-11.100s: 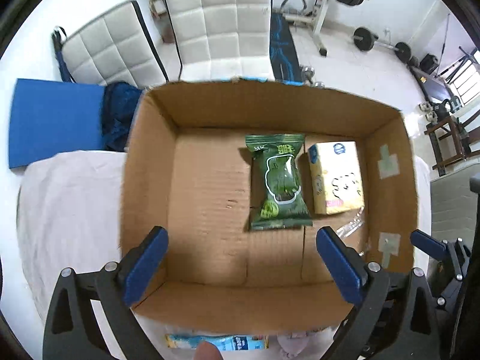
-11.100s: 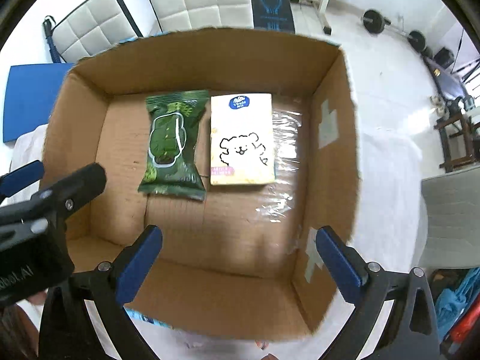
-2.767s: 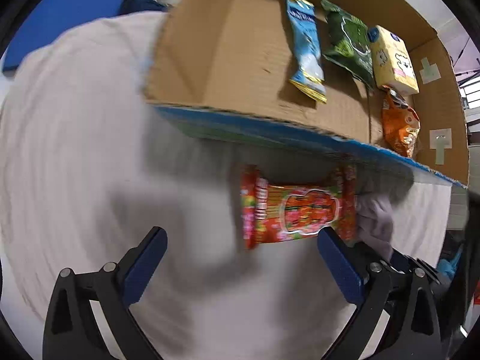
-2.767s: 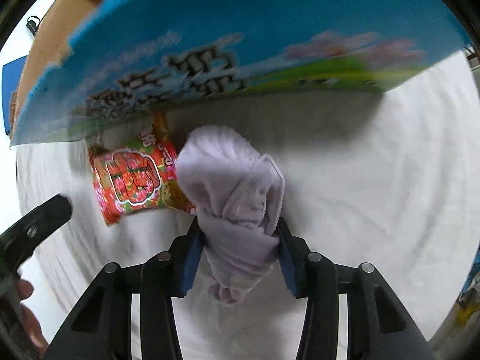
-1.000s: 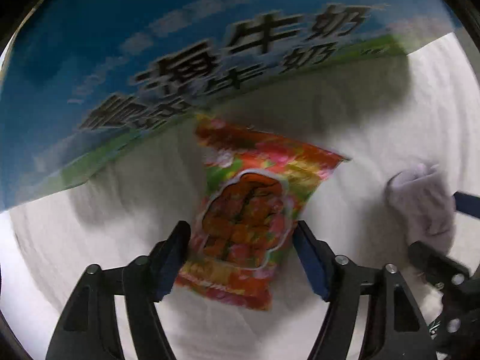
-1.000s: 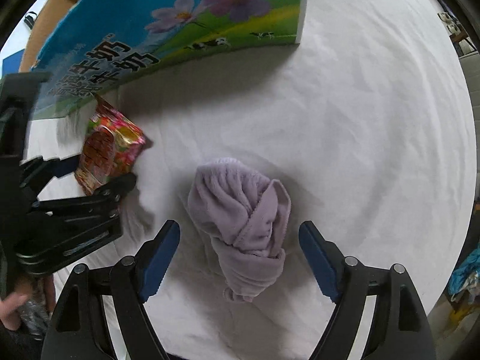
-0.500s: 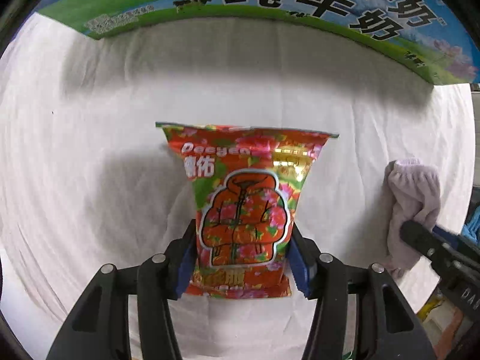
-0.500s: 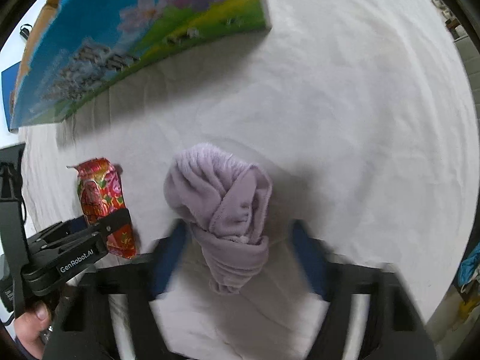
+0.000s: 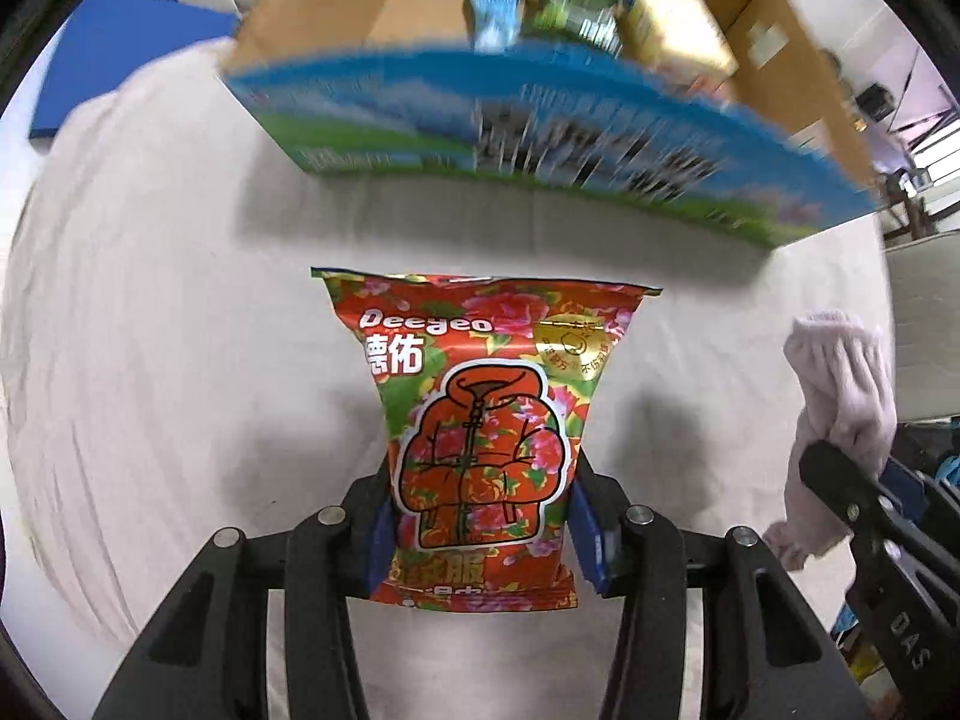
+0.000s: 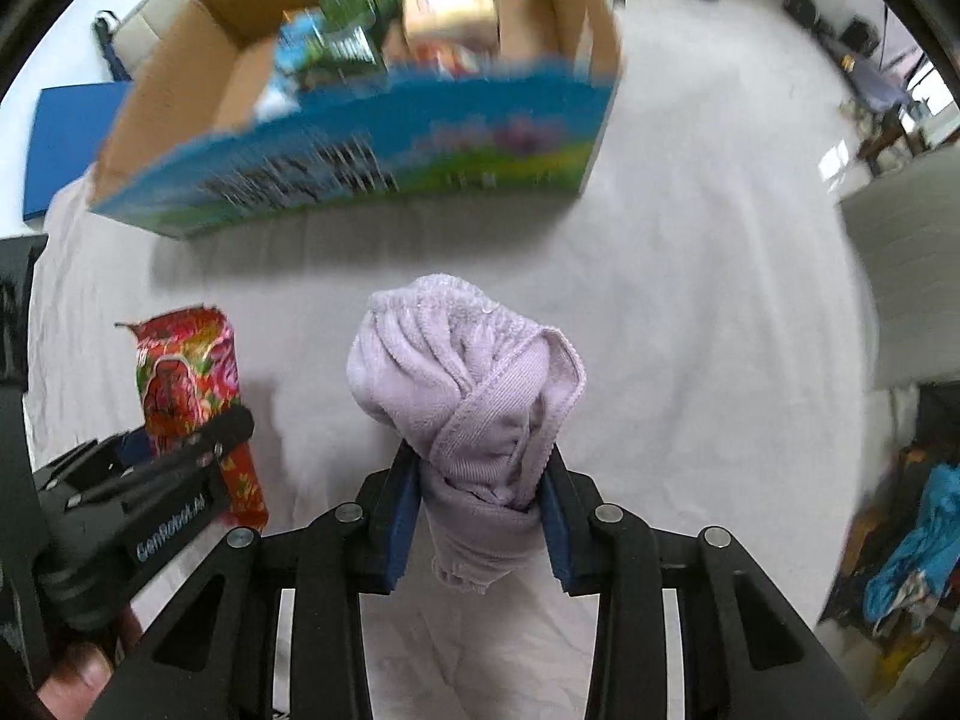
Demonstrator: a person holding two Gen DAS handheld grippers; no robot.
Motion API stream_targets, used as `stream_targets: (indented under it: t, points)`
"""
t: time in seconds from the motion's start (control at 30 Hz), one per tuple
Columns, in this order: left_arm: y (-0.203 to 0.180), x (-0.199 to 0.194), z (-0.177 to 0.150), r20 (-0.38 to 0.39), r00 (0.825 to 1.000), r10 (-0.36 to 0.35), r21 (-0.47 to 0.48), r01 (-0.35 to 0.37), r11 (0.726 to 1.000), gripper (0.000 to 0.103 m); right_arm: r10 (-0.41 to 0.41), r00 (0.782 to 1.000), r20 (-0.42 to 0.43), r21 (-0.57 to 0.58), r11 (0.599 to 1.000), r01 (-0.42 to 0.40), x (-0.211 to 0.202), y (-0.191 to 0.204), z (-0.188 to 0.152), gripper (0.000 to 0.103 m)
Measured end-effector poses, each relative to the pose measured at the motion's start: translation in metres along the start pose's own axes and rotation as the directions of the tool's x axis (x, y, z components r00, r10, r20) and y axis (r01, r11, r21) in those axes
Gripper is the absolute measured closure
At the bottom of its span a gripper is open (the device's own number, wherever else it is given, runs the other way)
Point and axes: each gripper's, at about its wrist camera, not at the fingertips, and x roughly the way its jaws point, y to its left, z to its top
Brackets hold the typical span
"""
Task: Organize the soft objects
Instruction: 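Grasp the red Deegeo snack bag with the left tool while the right tool holds the towel, then lower the Deegeo bag with the left tool while the right tool lowers the towel into the box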
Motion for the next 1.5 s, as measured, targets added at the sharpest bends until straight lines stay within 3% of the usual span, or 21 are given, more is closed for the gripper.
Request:
stream_targets:
  t: [0.13,0.2,0.43,0.57,0.8,0.93,1.1,1.3,1.5]
  points:
    - [-0.004,-0.044,-0.006,0.084,0.996,-0.005,0.036,0.002,0.999,0.058,-0.008,0.998,0.061,-0.025,1.000,0.010,-0.039,-0.003,-0.003,0.065]
    - [0.012,-0.083,0.023,0.126,0.992,-0.015,0.044,0.010,0.999,0.058,-0.013,0.996,0.085,-0.032,0.999,0.016,-0.057,-0.006,-0.002,0.065]
    - [0.031,-0.162,0.032,0.240,0.969,-0.064,0.032,0.058,0.998,0.058,0.048,0.988,0.149,-0.022,0.999,-0.045,-0.115,-0.018,-0.002,0.065]
    - [0.042,-0.186,0.056,0.274,0.958,-0.089,0.032,0.083,0.996,0.058,0.084,0.980,0.181,-0.021,0.996,-0.082,-0.143,-0.021,0.004,0.065]
    - [0.050,-0.210,0.109,0.316,0.939,-0.132,0.041,0.126,0.991,0.058,0.121,0.964,0.238,-0.025,0.993,-0.118,-0.171,-0.019,0.048,0.065]
    - [0.061,-0.205,0.154,0.272,0.944,-0.188,0.018,0.191,0.981,0.058,0.134,0.950,0.282,-0.030,0.991,-0.131,-0.180,-0.013,0.080,0.065]
    - [0.072,-0.184,0.203,0.200,0.958,-0.204,0.004,0.208,0.978,0.058,0.163,0.950,0.267,-0.014,0.986,-0.165,-0.167,-0.006,0.118,0.065]
    - [0.078,-0.124,0.247,0.040,0.977,-0.207,-0.032,0.209,0.977,0.058,0.165,0.970,0.177,0.018,0.985,-0.171,-0.107,0.006,0.164,0.065]
    - [0.075,-0.066,0.268,-0.088,0.986,-0.140,-0.016,0.139,0.990,0.058,0.170,0.982,0.086,0.075,0.981,-0.177,-0.042,0.012,0.190,0.065]
